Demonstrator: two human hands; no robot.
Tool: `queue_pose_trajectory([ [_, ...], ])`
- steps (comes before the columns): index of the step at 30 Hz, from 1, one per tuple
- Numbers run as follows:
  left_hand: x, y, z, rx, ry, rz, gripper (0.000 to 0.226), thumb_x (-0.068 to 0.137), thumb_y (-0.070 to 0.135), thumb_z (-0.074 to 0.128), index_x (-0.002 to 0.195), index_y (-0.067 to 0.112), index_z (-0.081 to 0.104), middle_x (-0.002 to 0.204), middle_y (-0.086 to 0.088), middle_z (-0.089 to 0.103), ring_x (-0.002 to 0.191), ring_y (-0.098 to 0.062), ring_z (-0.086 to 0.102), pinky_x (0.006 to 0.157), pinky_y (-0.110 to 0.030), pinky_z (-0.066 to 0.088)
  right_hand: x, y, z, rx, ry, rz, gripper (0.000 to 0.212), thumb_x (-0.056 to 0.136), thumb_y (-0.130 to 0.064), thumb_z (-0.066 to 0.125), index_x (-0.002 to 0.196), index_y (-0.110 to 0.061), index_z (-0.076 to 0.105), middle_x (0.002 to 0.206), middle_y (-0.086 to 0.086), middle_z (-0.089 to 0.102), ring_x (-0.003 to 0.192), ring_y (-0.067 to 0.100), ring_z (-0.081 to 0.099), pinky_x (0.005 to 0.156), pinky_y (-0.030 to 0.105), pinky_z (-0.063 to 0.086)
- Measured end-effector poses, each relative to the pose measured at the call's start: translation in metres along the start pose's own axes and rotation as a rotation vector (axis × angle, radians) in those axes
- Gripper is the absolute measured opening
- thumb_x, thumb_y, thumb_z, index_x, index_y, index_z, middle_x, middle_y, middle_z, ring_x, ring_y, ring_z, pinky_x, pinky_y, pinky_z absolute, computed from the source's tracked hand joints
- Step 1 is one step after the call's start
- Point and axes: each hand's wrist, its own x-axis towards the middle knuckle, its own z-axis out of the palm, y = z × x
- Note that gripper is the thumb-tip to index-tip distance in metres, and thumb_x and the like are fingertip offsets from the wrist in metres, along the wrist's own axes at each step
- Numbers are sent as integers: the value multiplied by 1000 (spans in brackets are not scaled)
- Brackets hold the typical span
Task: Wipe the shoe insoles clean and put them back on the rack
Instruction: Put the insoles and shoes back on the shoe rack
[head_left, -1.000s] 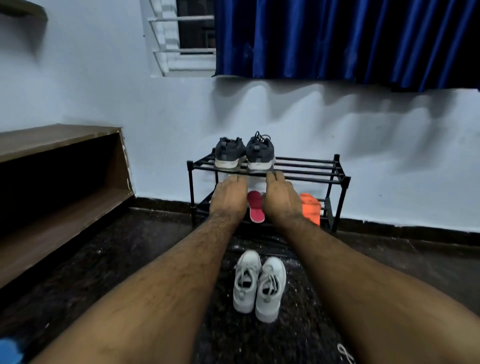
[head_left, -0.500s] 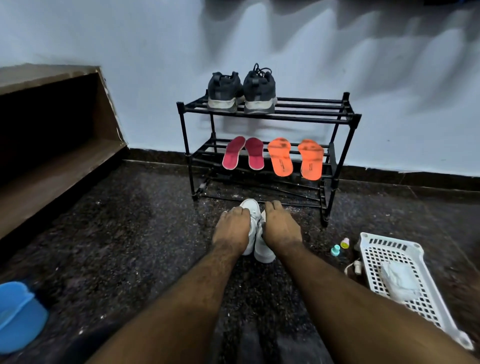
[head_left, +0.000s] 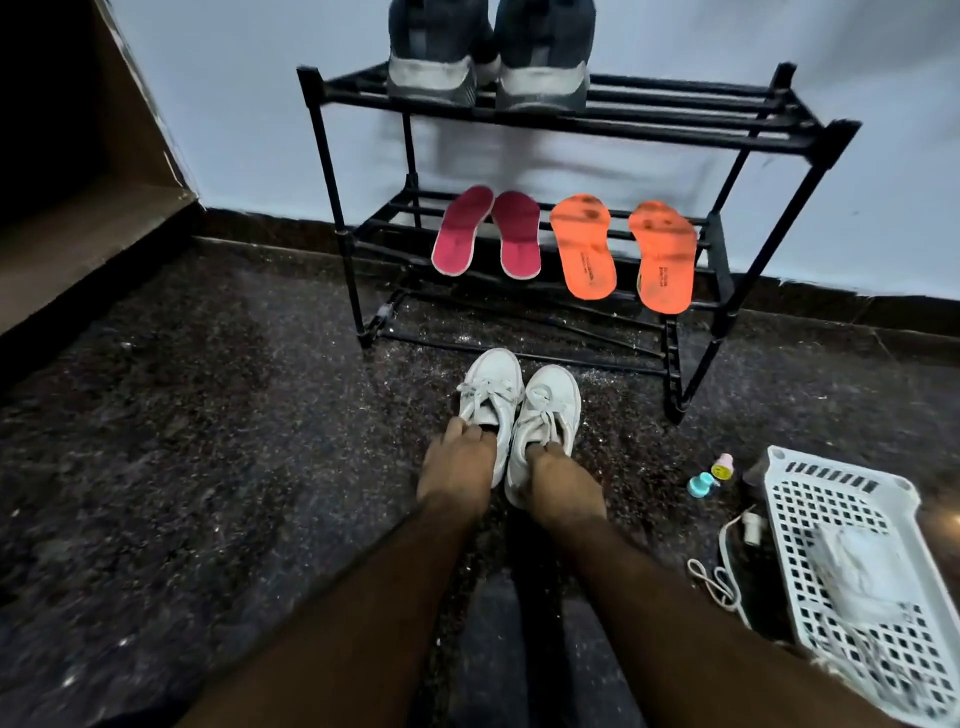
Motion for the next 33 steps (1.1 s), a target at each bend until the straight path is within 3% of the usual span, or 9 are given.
queue_pose_trajectory([
  [4, 13, 3, 9, 110, 36, -14, 35, 97, 10, 37, 128, 16, 52, 130, -6, 58, 127, -27, 39, 112, -44, 28, 10, 4, 2, -12, -6, 25, 28, 91, -37, 67, 113, -22, 61, 116, 6, 64, 104, 30, 67, 81, 35, 52],
  [8, 14, 3, 3, 149, 48, -27, 30, 97, 11, 40, 121, 18, 56, 119, -5, 65, 120, -25, 42, 100, -42, 31, 8, 5, -1, 23, -9, 86, 30, 86, -38, 73, 111, -23, 65, 107, 6, 71, 100, 28, 70, 81, 33, 53],
  [12, -7, 3, -15, 141, 77, -1, 26, 94, 12, 47, 117, 20, 57, 111, -3, 69, 118, -24, 44, 106, -42, 29, -12, 7, -15, 15, -13, 126, 29, 86, -34, 73, 112, -23, 67, 109, 7, 71, 103, 29, 69, 82, 33, 52],
  [17, -35, 13, -56, 173, 158, 106, 28, 89, 15, 58, 117, 15, 61, 113, -6, 70, 126, -23, 47, 120, -39, 16, -53, 3, -58, 101, 77, 109, 19, 92, -27, 68, 108, -17, 68, 108, 9, 72, 92, 20, 69, 65, 16, 41],
  [22, -62, 39, -117, 186, 280, 159, 29, 85, 17, 58, 114, 14, 58, 109, -8, 70, 117, -25, 57, 120, -39, 19, -95, -8, -118, -29, 245, 23, 16, 79, -29, 72, 86, -22, 61, 94, 4, 71, 90, 29, 71, 65, 30, 44],
  [24, -68, 45, -140, 158, 322, 129, 29, 85, 15, 59, 114, 16, 56, 109, -6, 70, 114, -25, 58, 115, -39, 28, -108, -11, -140, -49, 322, -14, 10, 78, -23, 70, 84, -20, 62, 89, 5, 71, 86, 29, 71, 63, 29, 40],
  [27, -81, 51, -176, 101, 412, 159, 26, 86, 11, 57, 111, 18, 55, 108, -4, 68, 108, -25, 60, 94, -36, 41, -128, -12, -174, -63, 440, -61, 9, 77, -22, 68, 83, -21, 62, 87, 4, 70, 83, 28, 70, 63, 30, 42],
  [30, -94, 55, -209, 54, 498, 241, 23, 88, 15, 54, 111, 17, 54, 107, -3, 66, 108, -25, 56, 80, -37, 44, -142, -11, -203, -85, 566, -100, 6, 85, -25, 67, 90, -22, 67, 91, 3, 69, 85, 28, 70, 66, 33, 48],
  [33, -100, 61, -237, 29, 565, 268, 22, 90, 20, 56, 111, 17, 52, 108, -2, 64, 107, -25, 55, 77, -36, 43, -149, -9, -229, -144, 666, -125, 11, 91, -23, 64, 99, -27, 69, 98, 0, 67, 88, 26, 70, 69, 35, 52],
])
